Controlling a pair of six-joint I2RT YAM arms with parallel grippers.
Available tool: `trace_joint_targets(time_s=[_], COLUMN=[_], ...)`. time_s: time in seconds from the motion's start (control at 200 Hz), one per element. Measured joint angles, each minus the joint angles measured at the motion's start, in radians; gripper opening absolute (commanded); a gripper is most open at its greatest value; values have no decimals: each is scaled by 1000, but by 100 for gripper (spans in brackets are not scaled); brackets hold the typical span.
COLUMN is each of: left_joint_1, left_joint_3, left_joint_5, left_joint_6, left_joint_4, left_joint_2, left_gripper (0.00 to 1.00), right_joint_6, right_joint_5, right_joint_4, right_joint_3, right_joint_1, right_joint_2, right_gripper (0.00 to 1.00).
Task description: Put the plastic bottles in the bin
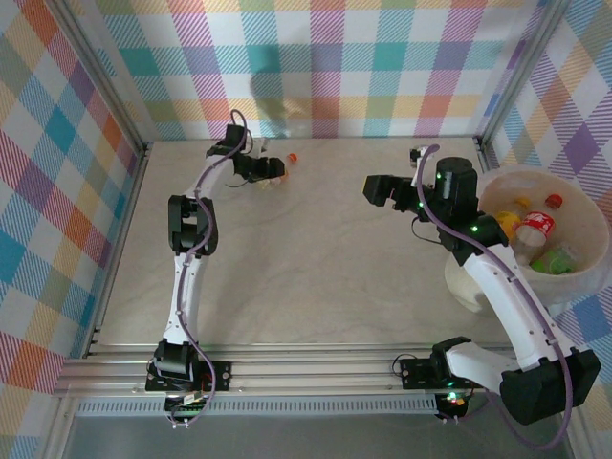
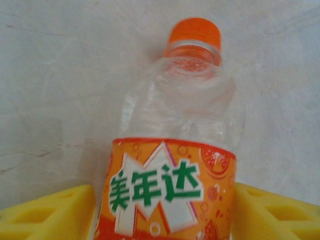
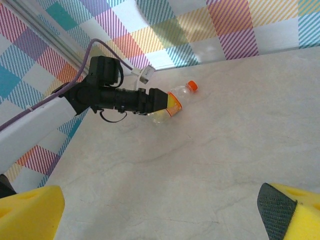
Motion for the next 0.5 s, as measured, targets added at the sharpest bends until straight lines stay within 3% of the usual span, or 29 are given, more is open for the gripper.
trace_joint_targets(time_s=[0.245,0.5], left_joint_1=[-35,-63], left_joint_3=[-102,-415], left_joint_5=[-21,-76], left_joint_6=[-10,-54], left_joint_4=[27,143], left_joint_2=[-62,-251], left_gripper=[50,46], right_joint_6=[0,8], right_joint_5=[27,28], right_joint_4=[16,66], right_joint_3=[-24,-79], right_joint_1=[0,0], right_joint_2=[-35,-44], right_gripper=[100,100])
